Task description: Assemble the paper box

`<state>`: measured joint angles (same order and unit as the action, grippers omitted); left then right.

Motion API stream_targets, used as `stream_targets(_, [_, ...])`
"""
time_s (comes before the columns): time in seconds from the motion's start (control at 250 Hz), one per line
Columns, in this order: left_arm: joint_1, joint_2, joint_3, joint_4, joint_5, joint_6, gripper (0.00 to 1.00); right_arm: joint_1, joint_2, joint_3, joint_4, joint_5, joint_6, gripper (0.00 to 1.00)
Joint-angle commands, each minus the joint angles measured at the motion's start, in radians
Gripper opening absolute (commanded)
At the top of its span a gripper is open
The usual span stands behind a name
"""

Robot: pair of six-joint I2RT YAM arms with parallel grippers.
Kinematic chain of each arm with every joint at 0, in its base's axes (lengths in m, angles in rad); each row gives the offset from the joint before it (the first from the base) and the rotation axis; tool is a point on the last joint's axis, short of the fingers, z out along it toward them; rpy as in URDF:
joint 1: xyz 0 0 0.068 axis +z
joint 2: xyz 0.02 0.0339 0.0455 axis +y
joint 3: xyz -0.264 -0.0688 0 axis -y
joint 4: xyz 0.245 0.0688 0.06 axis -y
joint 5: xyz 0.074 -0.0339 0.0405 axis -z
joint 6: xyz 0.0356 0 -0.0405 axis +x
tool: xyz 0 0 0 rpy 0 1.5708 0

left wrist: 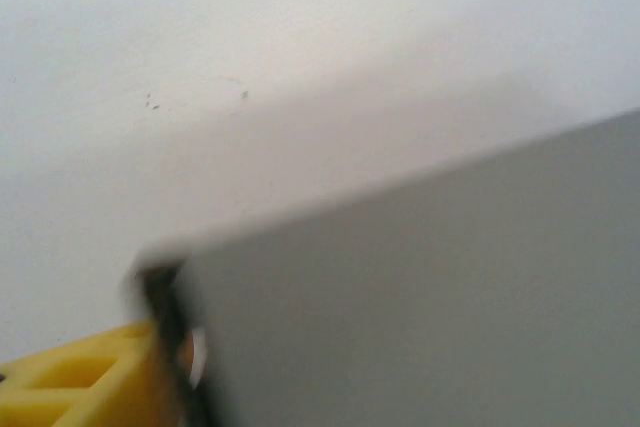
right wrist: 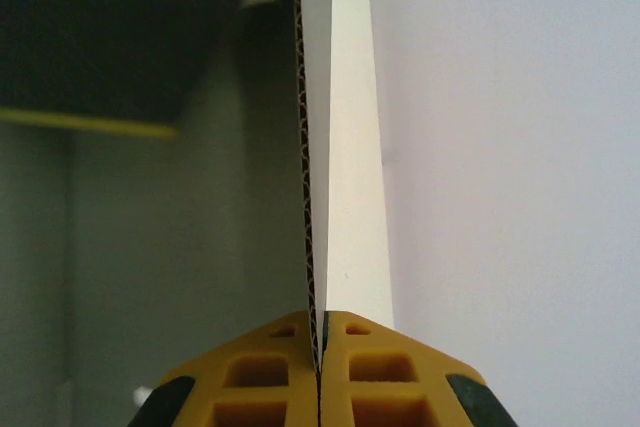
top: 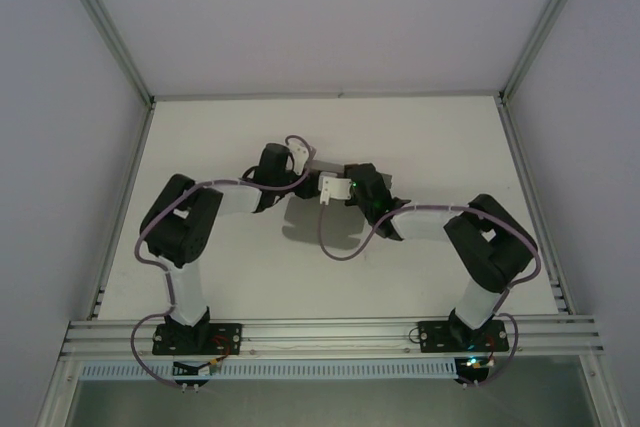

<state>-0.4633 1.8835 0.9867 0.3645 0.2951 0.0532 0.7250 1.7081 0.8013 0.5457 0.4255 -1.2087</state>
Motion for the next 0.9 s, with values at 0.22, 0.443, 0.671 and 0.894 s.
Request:
stream_targets(0.22, [-0.007,-0.203,-0.085,-0.158,0.124,0.056,0.80,0.013,0.029,-0.010,-0.022,-0.069,-0.007,0.00])
stream_targets(0.443, [-0.005,-0.450,-0.154,-0.232,0.041,-0.007,1.00,-0.013,0.051,0.022,0.176,0.030,-0.099,0.00])
stream_targets(0.671, [0.093,-0.511,-0.143,-0.312,-0.226,-0.175,1.00,-0.024,0.110,0.019,0.402,0.029,-0.259,0.00])
stream_targets(0.894, [0.213,-0.469,-0.169,-0.237,-0.172,-0.209,1.00,-0.026,0.212,-0.001,0.641,-0.020,-0.364,0.00])
